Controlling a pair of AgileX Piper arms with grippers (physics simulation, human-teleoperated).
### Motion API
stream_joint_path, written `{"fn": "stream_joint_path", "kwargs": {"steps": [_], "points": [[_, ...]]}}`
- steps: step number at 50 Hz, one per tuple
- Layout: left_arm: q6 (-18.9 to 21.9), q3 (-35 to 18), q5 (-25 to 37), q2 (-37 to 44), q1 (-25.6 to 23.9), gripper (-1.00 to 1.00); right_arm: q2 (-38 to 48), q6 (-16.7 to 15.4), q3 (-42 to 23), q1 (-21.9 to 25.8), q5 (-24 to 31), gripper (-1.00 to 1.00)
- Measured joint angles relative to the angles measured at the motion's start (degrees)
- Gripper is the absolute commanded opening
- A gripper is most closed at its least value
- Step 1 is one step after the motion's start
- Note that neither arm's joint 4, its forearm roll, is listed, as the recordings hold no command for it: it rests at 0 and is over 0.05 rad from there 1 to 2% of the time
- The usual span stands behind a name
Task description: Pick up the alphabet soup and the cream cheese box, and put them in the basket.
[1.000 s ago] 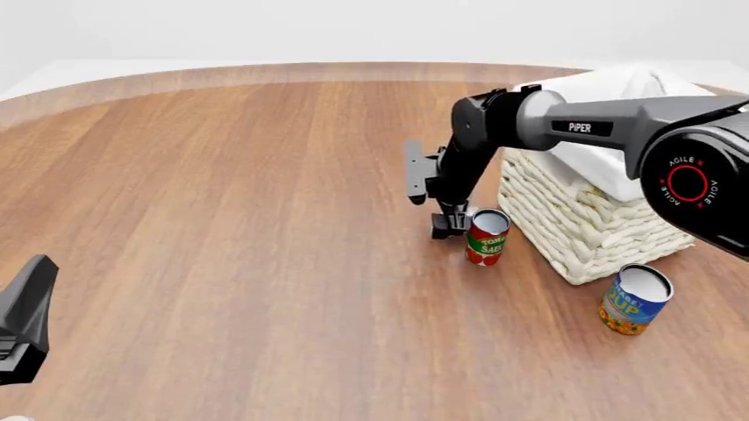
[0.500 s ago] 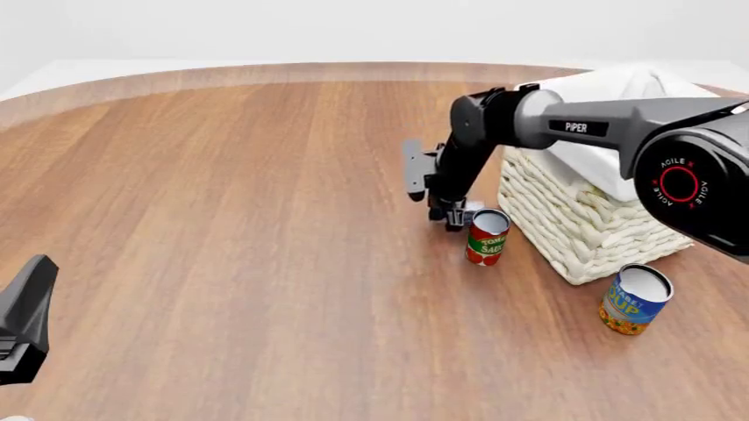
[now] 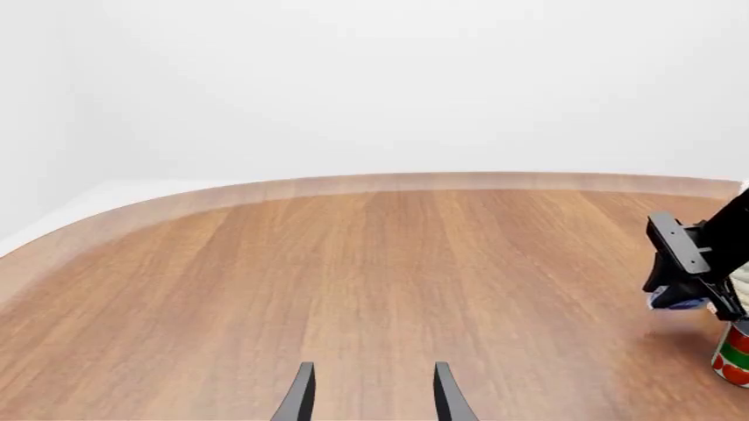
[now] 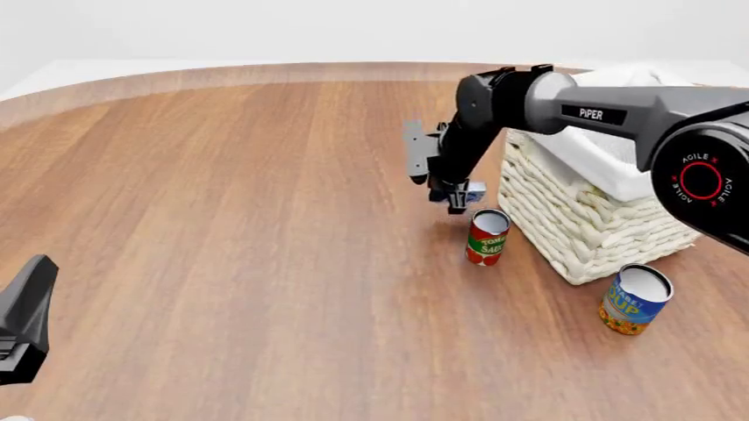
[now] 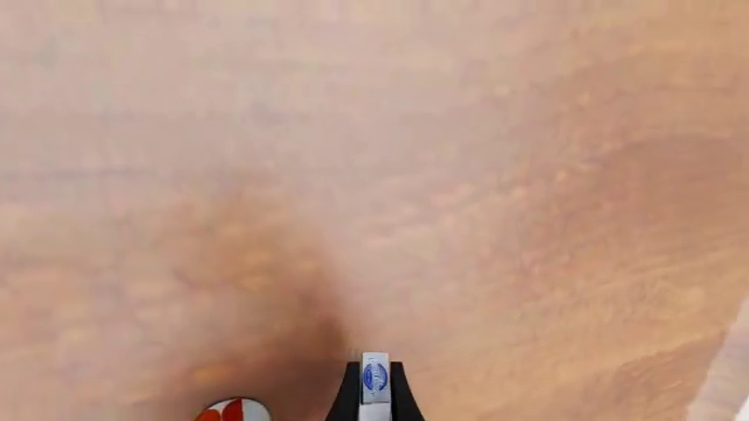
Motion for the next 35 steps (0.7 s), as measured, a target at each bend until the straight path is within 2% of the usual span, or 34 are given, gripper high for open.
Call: {"fn": "stream_joint_path", "kwargs": {"steps": [12, 27, 35], "points": [[0.0, 0.0, 0.0, 0.0, 0.0, 1.0, -3.1, 0.9, 1.5, 1.2, -0.9, -1.0], [0.0, 0.0, 0.0, 0.0, 0.0, 1.0, -8.6, 5.6, 4.5, 4.4, -3.9, -1.0], [0.0, 0.0, 0.0, 0.0, 0.0, 1.0, -10.7, 9.3, 5.2, 5.6, -4.6, -1.0]]}}
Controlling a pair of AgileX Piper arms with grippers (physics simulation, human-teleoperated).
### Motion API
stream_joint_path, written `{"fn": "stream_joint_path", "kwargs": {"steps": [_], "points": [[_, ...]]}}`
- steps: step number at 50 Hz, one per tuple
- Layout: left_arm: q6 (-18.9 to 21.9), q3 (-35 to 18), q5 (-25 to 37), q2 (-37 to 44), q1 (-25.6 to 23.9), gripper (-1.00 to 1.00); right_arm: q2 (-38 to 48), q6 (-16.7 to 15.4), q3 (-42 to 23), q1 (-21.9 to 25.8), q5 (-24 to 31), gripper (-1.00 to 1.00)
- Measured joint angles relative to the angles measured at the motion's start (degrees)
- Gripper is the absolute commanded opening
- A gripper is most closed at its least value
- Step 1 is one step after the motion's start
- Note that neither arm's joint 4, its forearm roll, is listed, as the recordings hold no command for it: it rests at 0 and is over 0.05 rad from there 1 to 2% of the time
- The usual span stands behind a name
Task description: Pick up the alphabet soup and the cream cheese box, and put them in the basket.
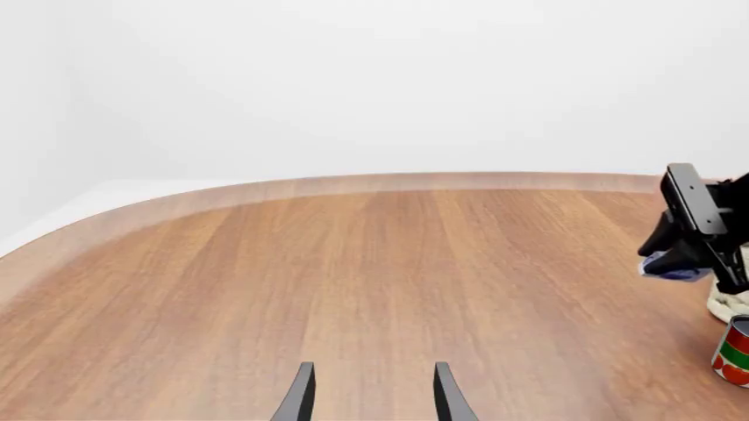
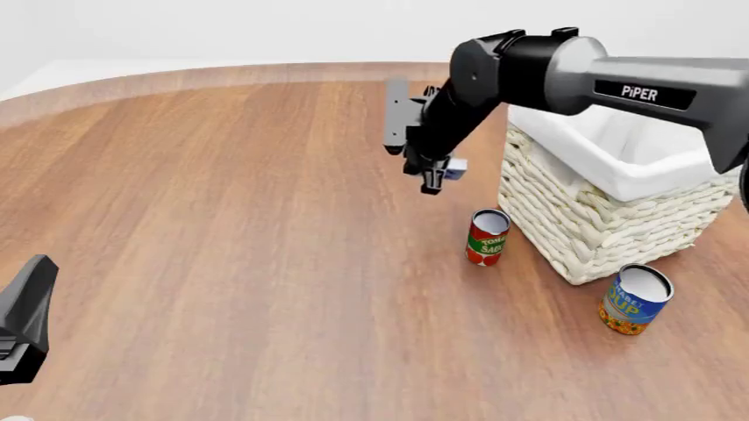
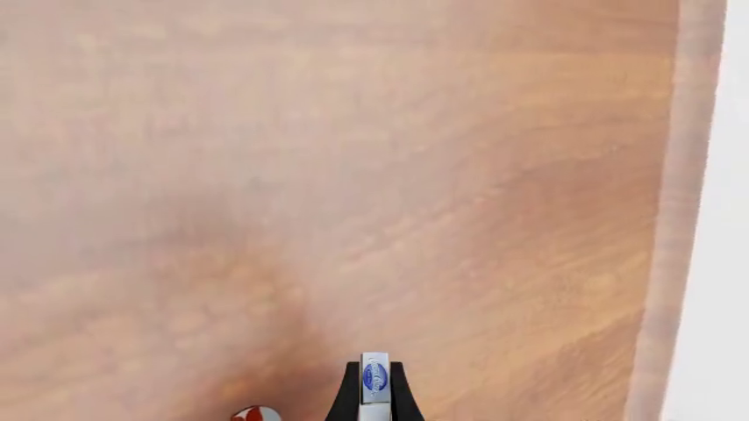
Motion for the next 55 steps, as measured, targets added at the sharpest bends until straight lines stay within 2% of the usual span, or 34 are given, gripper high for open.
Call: {"fn": "stream_joint_path", "kwargs": {"steps": [10, 30, 55], "points": [[0.0, 0.0, 0.0, 0.0, 0.0, 1.0, -2.6, 4.6, 0.6, 0.7, -1.7, -1.0], [0.0, 0.0, 0.0, 0.0, 0.0, 1.0, -12.1, 16.3, 5.0, 4.1, -6.3, -1.0], [0.0, 0.0, 0.0, 0.0, 0.0, 1.0, -23.9, 29.6, 13.7, 10.0, -9.9, -1.0]]}}
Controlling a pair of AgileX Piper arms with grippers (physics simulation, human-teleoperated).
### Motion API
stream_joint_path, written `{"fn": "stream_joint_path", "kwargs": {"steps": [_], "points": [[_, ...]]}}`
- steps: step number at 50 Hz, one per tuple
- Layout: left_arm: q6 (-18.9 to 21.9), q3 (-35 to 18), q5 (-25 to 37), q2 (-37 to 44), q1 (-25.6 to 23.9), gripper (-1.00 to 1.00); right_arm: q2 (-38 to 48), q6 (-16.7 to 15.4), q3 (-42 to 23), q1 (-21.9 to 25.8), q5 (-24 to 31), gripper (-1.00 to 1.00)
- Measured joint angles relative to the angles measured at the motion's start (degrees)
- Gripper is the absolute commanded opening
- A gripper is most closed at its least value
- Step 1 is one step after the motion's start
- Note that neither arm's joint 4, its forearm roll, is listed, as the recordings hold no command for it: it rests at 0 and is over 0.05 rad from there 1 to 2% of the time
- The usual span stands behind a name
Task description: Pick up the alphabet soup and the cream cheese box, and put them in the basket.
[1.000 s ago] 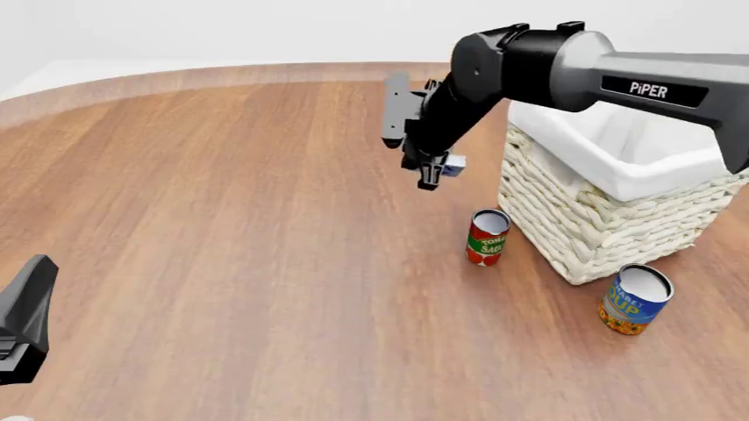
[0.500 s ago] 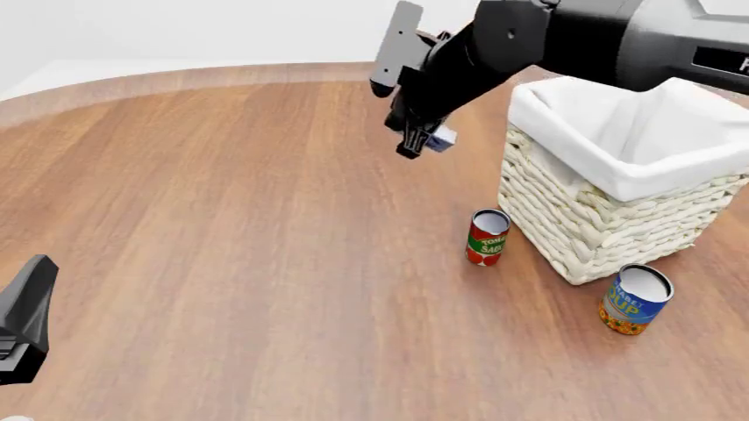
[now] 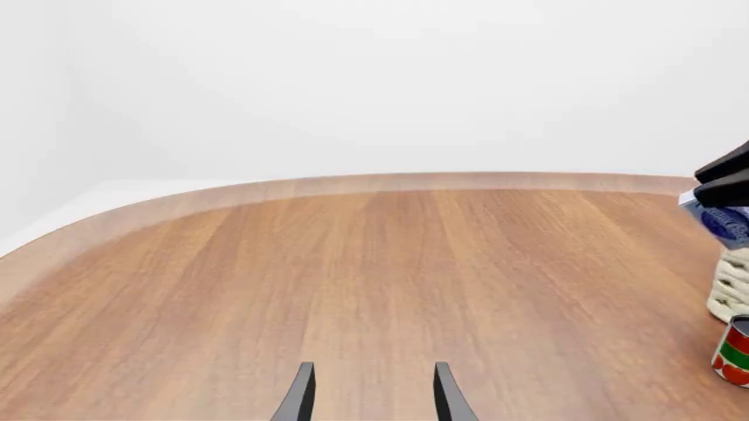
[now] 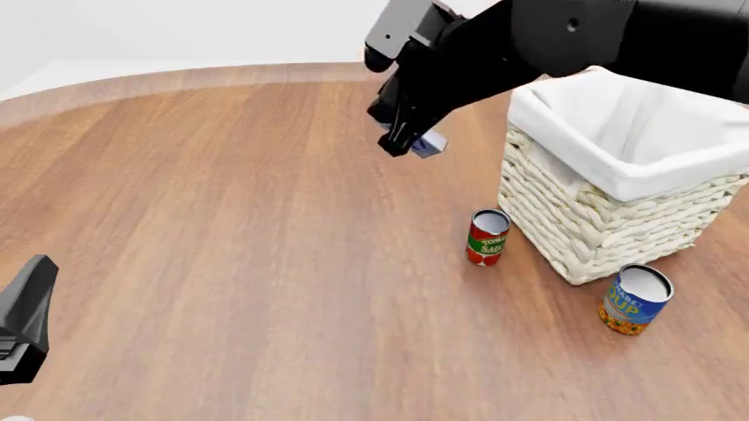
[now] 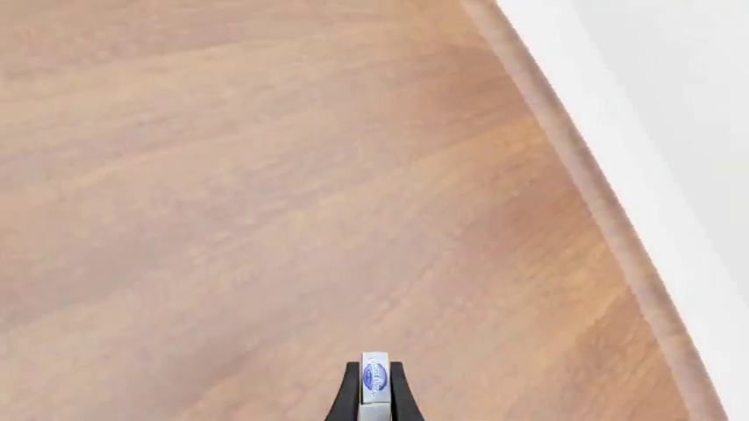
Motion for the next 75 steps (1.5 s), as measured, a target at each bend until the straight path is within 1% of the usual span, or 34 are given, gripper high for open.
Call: {"fn": "stream_joint_path", "kwargs": {"steps": [13, 14, 19, 24, 39, 54, 64, 75], "points": [[0.0, 0.0, 0.0, 0.0, 0.0, 1.0, -5.8, 4.4, 4.2, 2.1, -1.6, -1.0], [0.0, 0.0, 0.0, 0.0, 0.0, 1.0, -4.5, 2.4, 3.3, 1.0, -0.3, -1.0], [0.0, 0.0, 0.0, 0.0, 0.0, 1.0, -5.0, 0.6, 5.8, 2.1, -0.6, -1.0], [0.0, 0.0, 0.0, 0.0, 0.0, 1.0, -5.5, -0.5, 7.1, 2.9, -0.8, -1.0], [0.0, 0.0, 0.0, 0.0, 0.0, 1.0, -6.3, -2.0, 8.4, 3.7, -0.6, -1.0], [0.0, 0.0, 0.0, 0.0, 0.0, 1.0, -8.7, -4.4, 9.1, 2.8, 1.0, -1.0], [0.0, 0.0, 0.0, 0.0, 0.0, 1.0, -11.2, -6.0, 8.7, 2.0, 3.2, -1.0], [0.0, 0.0, 0.0, 0.0, 0.0, 1.0, -14.0, -7.0, 6.3, 1.3, 6.7, -1.0]]}}
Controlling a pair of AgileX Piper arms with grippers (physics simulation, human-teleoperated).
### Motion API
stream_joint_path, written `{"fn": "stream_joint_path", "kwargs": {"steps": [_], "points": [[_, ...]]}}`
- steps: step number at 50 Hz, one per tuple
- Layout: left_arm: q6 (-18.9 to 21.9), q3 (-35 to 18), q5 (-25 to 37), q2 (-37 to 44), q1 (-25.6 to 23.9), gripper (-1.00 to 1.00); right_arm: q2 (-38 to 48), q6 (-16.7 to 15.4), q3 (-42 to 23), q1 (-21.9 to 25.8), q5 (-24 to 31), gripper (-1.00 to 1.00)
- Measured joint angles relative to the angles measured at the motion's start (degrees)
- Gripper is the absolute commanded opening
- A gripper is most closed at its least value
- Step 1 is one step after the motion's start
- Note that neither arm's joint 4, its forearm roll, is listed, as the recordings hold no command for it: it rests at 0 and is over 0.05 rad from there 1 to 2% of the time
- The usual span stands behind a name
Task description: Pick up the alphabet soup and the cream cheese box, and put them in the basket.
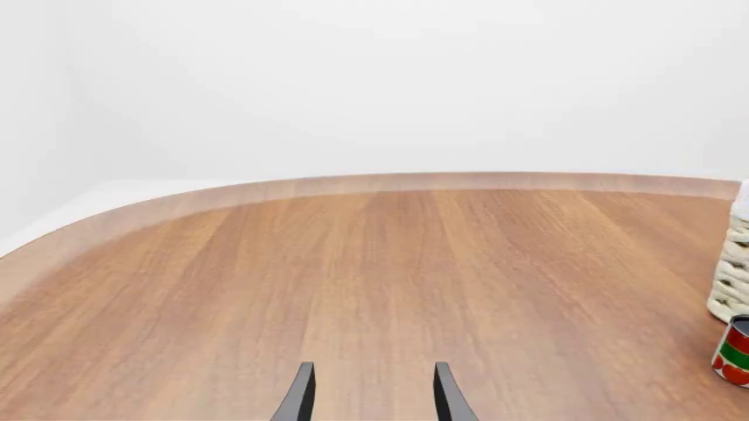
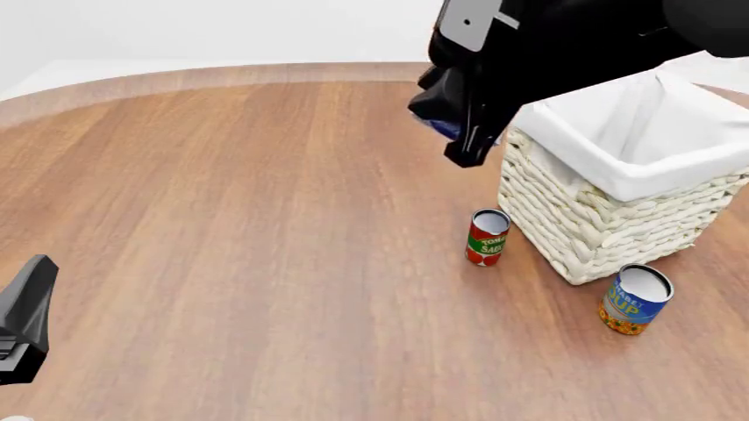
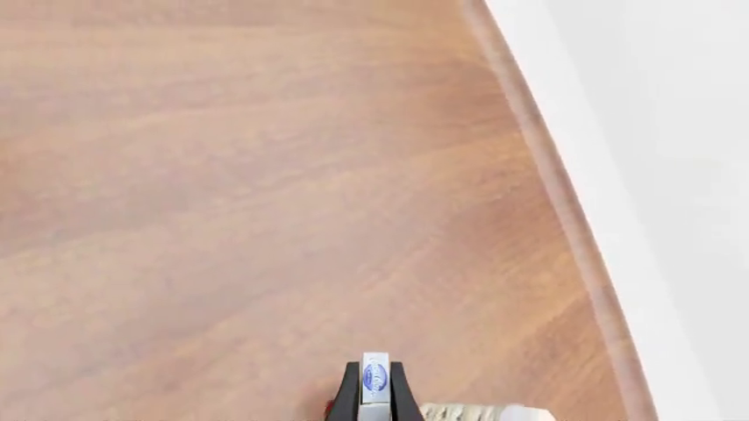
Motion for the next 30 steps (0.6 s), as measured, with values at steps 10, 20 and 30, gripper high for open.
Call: {"fn": "stream_joint_path", "kwargs": {"steps": [10, 20, 30], "points": [[0.0, 0.0, 0.0, 0.0, 0.0, 1.0, -2.4, -0.2, -2.8, -0.1, 3.4, -1.0], [0.0, 0.0, 0.0, 0.0, 0.0, 1.0, -4.3, 0.0, -5.6, -0.6, 6.6, -1.0], [0.0, 0.0, 0.0, 0.0, 0.0, 1.0, -6.2, 1.2, -9.4, -1.6, 9.8, -1.0]]}}
